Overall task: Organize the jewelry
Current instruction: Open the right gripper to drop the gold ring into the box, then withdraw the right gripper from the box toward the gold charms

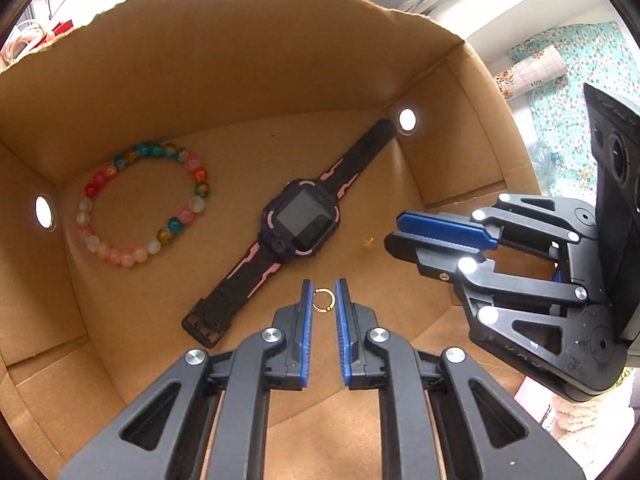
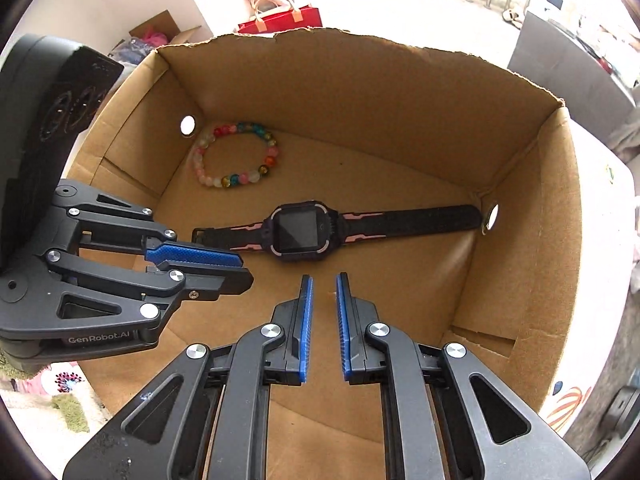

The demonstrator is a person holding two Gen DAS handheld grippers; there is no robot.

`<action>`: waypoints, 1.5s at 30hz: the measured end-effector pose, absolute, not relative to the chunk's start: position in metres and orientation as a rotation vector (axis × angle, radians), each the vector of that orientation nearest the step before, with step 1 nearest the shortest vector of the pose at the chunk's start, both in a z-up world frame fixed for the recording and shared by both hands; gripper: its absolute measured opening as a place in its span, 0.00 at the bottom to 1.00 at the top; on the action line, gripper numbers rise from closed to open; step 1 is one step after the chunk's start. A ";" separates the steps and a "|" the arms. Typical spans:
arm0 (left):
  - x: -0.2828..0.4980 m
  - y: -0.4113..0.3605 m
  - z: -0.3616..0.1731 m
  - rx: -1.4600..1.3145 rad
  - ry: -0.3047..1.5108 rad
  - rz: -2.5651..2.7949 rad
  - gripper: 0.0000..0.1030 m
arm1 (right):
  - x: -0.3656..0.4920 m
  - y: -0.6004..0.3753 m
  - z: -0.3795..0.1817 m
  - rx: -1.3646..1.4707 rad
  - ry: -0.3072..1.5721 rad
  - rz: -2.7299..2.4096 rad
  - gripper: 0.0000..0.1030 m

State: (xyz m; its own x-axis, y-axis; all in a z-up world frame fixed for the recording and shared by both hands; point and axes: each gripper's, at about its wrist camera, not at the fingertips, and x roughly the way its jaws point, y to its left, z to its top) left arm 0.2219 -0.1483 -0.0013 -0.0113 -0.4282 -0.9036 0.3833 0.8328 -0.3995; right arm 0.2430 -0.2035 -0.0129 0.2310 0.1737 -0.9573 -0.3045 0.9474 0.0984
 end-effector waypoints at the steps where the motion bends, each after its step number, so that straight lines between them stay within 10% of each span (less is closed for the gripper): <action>1: 0.224 -0.148 -0.001 -0.043 1.450 -0.641 0.10 | 0.243 -0.204 -0.013 -0.118 1.297 0.329 0.11; 14: 0.228 -0.144 0.004 -0.066 1.412 -0.653 0.11 | 0.233 -0.221 0.018 -0.068 1.228 0.333 0.12; 29: 0.085 -0.061 0.130 -0.004 0.728 -0.697 0.38 | 0.085 -0.279 0.125 0.183 0.764 0.347 0.27; 45: -0.003 -0.070 0.050 0.027 0.798 -0.670 0.39 | -0.002 -0.253 0.029 0.353 0.907 0.240 0.28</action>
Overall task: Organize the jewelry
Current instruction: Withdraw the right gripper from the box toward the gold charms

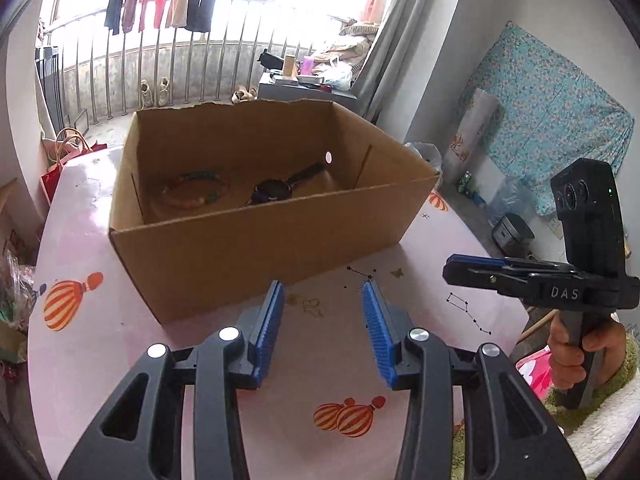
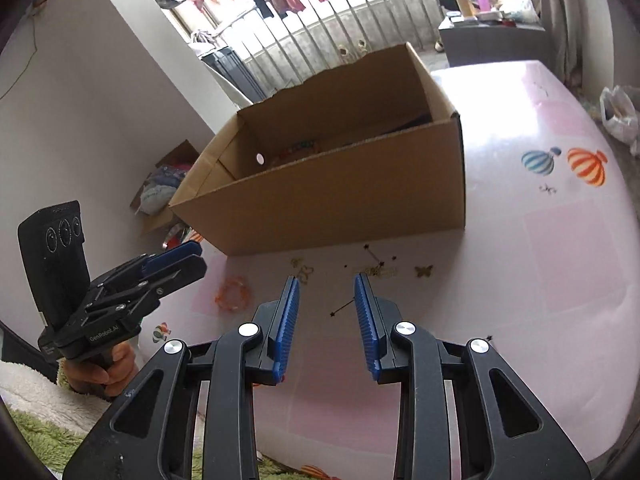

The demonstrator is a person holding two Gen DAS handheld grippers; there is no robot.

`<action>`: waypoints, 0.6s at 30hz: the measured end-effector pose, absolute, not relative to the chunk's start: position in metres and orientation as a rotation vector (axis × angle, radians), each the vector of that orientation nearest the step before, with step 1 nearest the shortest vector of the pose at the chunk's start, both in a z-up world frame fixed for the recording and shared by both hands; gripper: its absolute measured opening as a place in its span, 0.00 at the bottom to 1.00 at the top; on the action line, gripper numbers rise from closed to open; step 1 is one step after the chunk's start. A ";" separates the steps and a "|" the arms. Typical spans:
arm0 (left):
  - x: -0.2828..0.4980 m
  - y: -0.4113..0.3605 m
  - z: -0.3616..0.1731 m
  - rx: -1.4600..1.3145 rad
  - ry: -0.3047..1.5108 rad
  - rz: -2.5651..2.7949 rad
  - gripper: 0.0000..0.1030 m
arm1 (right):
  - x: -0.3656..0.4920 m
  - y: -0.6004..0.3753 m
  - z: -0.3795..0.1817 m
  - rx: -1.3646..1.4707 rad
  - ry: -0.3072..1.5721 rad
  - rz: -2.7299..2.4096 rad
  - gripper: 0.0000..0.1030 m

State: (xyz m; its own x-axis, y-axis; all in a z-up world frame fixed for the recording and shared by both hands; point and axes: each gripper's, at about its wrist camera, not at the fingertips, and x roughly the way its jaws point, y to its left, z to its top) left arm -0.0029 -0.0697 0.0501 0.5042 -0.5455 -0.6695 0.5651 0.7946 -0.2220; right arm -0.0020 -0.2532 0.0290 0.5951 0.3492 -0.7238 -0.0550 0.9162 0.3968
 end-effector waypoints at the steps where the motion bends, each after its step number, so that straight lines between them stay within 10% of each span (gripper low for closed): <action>1: -0.001 -0.074 0.045 0.044 0.807 -0.658 0.39 | -0.001 -0.249 0.024 0.347 0.919 0.232 0.27; 18: 0.027 -0.114 -0.004 0.319 0.826 -0.574 0.14 | 0.024 -0.243 -0.006 0.347 1.008 0.235 0.27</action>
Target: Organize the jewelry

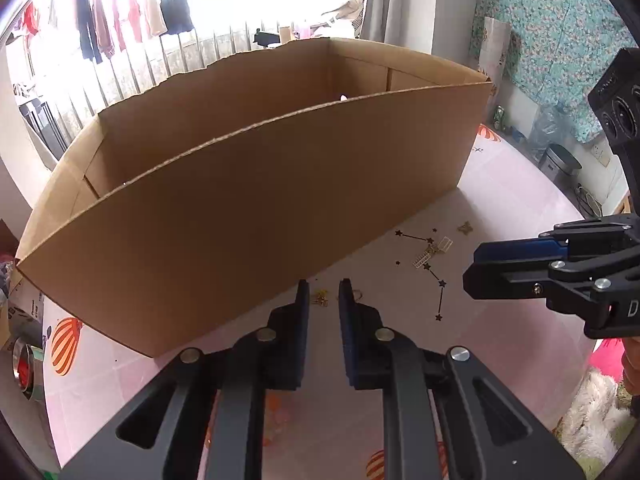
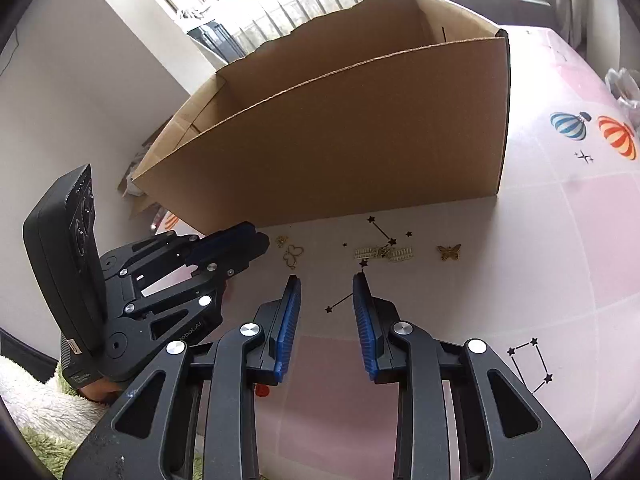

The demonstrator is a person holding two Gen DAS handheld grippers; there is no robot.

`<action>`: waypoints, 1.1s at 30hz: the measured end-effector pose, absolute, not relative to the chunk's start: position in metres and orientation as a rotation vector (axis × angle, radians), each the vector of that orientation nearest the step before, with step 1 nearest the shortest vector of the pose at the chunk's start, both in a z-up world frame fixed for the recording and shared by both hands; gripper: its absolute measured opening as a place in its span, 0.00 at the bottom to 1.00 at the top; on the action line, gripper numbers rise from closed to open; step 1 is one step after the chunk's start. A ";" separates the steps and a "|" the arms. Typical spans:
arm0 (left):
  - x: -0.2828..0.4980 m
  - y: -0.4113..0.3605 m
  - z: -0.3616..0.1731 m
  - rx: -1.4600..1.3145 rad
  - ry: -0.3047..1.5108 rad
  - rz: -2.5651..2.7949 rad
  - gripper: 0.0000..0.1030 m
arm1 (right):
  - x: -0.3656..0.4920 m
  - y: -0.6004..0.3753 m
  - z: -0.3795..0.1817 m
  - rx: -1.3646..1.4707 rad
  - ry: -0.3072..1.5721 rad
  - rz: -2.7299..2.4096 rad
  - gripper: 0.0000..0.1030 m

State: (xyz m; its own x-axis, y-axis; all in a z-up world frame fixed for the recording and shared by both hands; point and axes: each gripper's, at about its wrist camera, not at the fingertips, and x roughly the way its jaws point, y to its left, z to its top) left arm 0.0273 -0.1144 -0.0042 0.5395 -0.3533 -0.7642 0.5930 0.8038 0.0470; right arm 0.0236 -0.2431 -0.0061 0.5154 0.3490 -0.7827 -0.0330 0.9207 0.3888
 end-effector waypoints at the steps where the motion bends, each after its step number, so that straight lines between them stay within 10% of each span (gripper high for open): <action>1: 0.029 -0.114 -0.006 0.322 0.831 -0.574 0.14 | 0.025 -0.244 -0.007 0.351 1.012 0.235 0.27; 33: 0.033 -0.091 0.008 0.155 0.836 -0.660 0.02 | 0.016 -0.257 -0.007 0.367 0.990 0.145 0.27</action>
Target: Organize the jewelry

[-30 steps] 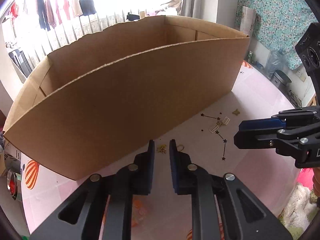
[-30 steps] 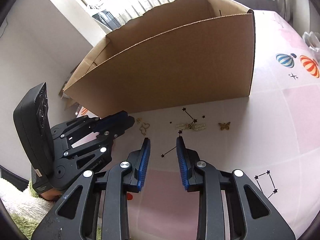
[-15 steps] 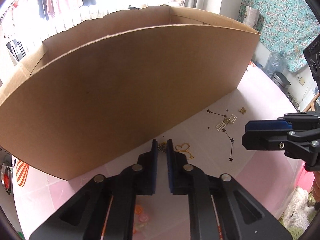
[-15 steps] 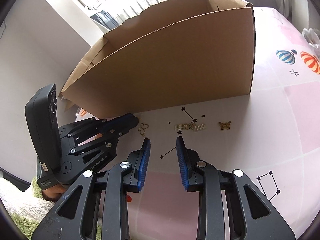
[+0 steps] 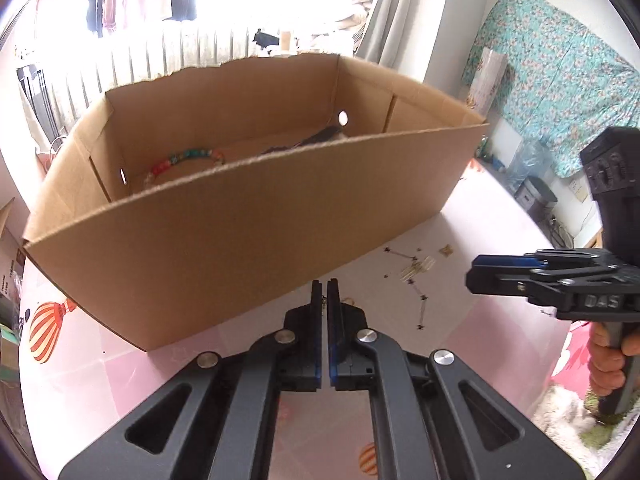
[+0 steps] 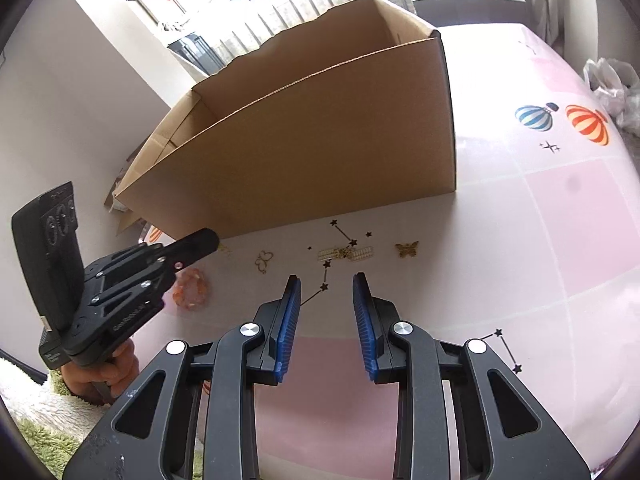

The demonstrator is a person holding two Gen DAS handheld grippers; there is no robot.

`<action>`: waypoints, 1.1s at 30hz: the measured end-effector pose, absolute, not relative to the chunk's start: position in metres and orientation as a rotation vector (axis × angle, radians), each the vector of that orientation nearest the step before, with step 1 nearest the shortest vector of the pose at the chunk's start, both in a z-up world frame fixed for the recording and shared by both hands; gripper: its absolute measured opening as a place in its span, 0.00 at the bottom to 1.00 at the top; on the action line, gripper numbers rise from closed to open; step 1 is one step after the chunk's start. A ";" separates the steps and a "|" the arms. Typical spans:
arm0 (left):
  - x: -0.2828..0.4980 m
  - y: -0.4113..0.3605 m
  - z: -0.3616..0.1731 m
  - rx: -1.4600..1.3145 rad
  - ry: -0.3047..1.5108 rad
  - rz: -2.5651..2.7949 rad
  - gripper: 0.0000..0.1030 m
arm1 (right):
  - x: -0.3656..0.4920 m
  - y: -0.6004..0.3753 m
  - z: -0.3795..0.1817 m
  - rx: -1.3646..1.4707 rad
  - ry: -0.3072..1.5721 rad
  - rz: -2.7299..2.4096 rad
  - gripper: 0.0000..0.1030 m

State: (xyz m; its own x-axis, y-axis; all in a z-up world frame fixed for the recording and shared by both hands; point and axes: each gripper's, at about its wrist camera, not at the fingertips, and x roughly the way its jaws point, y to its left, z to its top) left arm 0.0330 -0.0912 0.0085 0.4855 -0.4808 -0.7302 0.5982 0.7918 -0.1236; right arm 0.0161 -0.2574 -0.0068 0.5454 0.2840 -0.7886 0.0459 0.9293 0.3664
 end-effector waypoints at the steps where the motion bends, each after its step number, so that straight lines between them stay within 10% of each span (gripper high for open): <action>1: 0.030 -0.092 0.010 0.152 0.829 -0.673 0.02 | 0.015 -0.261 -0.007 0.366 0.989 0.131 0.27; 33: 0.027 -0.117 -0.002 0.213 0.902 -0.702 0.02 | 0.053 -0.247 -0.026 0.057 0.981 0.000 0.16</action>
